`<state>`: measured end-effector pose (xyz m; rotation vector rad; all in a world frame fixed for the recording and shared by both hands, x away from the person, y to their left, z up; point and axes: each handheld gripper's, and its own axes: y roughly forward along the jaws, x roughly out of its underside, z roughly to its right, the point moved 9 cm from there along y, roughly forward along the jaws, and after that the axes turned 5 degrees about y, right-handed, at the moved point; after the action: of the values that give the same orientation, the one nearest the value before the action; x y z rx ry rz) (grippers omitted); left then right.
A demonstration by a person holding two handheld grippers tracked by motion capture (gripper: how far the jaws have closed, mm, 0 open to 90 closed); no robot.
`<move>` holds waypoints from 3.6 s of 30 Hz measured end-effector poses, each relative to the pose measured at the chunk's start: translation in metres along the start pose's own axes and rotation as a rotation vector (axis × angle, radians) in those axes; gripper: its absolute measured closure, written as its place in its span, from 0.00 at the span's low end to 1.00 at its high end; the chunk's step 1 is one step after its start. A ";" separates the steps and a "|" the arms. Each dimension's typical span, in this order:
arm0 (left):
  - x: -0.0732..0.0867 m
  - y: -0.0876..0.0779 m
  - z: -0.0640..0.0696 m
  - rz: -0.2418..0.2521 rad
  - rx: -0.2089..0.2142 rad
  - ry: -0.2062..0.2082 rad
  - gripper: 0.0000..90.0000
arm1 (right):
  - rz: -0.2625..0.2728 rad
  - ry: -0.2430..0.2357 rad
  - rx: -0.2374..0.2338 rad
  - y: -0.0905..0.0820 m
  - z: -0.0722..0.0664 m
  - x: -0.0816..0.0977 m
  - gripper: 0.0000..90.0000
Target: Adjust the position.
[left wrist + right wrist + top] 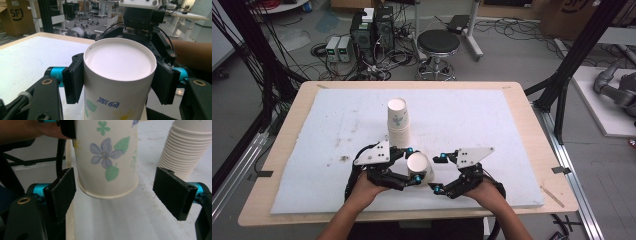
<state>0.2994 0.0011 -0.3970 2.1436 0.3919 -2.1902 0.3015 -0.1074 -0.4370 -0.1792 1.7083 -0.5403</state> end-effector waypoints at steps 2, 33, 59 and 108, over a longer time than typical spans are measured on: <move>0.000 0.001 0.002 0.004 0.018 0.000 0.39 | -0.003 -0.004 -0.016 0.003 -0.003 -0.001 0.21; 0.001 0.004 0.006 0.000 0.009 0.026 0.34 | -0.037 -0.007 -0.096 0.014 -0.010 0.000 0.40; 0.001 -0.026 -0.002 -0.274 0.017 0.053 0.18 | -0.271 -0.156 -0.020 0.017 0.004 -0.002 0.40; 0.035 -0.015 0.007 -0.451 0.128 0.054 0.42 | -0.481 -0.205 -0.035 0.036 -0.011 0.007 0.24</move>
<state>0.2878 0.0192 -0.4291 2.3753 0.8339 -2.4387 0.2960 -0.0757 -0.4577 -0.6598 1.4739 -0.8147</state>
